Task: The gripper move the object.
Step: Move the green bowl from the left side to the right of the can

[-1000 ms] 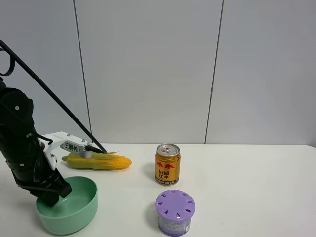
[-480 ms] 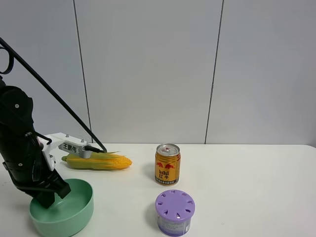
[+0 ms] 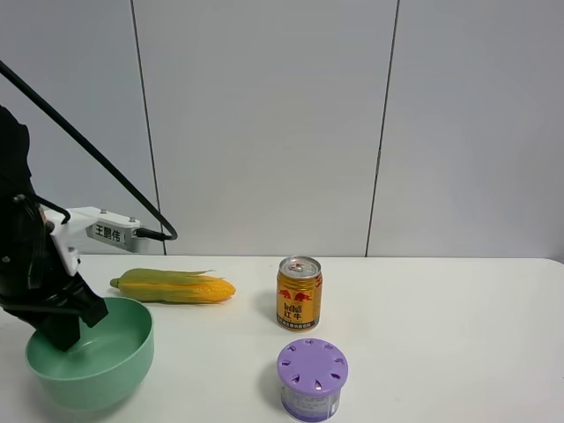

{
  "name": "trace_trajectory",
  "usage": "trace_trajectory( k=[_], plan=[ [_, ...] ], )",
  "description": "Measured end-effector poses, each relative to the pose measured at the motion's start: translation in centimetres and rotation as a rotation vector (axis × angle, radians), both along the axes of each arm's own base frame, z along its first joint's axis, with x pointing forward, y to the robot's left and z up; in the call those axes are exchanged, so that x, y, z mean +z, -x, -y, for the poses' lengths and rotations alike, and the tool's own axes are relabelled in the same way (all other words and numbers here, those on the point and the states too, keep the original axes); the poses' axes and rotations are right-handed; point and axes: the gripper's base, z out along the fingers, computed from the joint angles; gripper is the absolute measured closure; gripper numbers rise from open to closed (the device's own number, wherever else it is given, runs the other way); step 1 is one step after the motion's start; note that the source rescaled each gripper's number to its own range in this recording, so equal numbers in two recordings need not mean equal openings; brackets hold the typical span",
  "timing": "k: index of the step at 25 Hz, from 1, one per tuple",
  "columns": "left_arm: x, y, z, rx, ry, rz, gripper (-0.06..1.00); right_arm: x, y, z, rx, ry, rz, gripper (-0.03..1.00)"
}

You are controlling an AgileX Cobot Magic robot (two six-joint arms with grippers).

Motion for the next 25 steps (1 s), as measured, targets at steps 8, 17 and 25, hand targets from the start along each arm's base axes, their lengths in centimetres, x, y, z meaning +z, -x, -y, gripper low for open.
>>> trace_trajectory(
  k=[8, 17, 25],
  plan=[
    [2.8, 1.8, 0.5, 0.004, 0.057, -0.028, 0.94, 0.0, 0.0, 0.0, 0.0, 0.0, 0.0, -0.03],
    [7.0, 2.0, 7.4, -0.225, 0.099, 0.077, 0.94, 0.0, 0.0, 0.0, 0.0, 0.0, 0.0, -0.03],
    [10.0, 1.9, 14.8, -0.392, 0.131, 0.088, 0.94, 0.0, 0.0, 0.0, 0.0, 0.0, 0.0, -0.03]
  ],
)
